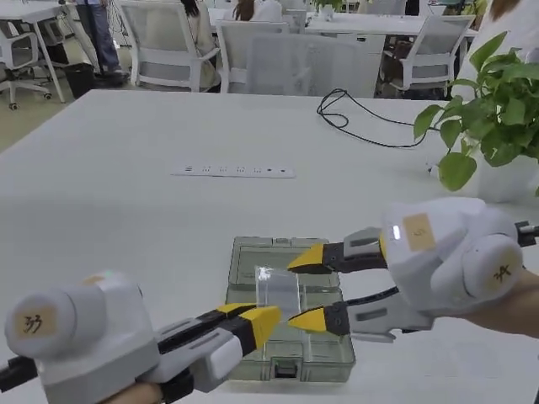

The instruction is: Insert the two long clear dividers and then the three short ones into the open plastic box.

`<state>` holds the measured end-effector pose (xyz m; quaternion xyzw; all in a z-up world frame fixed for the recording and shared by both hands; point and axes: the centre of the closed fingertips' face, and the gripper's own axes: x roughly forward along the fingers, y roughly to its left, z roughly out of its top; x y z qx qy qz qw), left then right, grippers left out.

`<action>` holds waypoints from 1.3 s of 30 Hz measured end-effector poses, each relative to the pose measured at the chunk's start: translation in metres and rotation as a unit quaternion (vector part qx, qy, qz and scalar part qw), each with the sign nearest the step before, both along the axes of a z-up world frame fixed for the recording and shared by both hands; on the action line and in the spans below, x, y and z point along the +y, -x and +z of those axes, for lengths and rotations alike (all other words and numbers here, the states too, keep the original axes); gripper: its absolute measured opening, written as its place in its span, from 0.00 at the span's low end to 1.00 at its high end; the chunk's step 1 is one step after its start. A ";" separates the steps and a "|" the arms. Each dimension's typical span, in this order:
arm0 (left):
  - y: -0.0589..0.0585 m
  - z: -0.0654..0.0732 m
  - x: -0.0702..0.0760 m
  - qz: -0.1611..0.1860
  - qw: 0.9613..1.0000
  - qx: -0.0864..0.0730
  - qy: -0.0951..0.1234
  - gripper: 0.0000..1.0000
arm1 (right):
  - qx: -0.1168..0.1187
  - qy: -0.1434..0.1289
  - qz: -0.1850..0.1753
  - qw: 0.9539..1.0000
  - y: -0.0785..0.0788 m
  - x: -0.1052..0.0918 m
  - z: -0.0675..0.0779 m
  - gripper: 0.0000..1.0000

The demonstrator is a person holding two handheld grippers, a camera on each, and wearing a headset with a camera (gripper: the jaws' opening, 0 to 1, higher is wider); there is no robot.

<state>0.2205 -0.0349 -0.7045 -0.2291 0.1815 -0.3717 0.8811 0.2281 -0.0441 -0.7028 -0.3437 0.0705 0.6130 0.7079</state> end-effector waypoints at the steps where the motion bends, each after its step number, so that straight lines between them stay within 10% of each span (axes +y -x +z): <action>1: 0.000 0.001 -0.001 -0.001 1.000 0.001 0.004 0.01 | -0.002 0.000 -0.001 1.000 0.000 0.001 0.000 0.33; 9: 0.001 0.001 -0.001 0.007 0.999 0.040 0.037 0.00 | -0.012 0.004 -0.006 1.000 0.001 0.002 -0.001 0.33; 12: 0.001 0.003 -0.001 0.017 0.993 0.082 0.080 0.00 | -0.017 0.002 -0.012 1.000 0.000 0.001 0.001 0.33; 22: 0.002 0.002 0.003 0.017 0.994 0.083 0.074 0.00 | -0.002 -0.016 -0.031 0.999 0.002 0.003 0.004 0.34; 31: 0.000 -0.006 0.016 -0.011 0.998 0.022 -0.060 0.00 | 0.033 -0.038 -0.054 0.997 0.002 0.003 0.008 0.35; 36: 0.003 -0.006 0.016 -0.044 0.993 -0.016 -0.112 0.00 | 0.055 -0.052 -0.056 0.996 0.004 0.002 0.012 0.34; 39: 0.005 -0.011 0.016 -0.071 0.983 -0.039 -0.164 0.00 | 0.067 -0.058 -0.055 0.995 0.005 0.002 0.013 0.33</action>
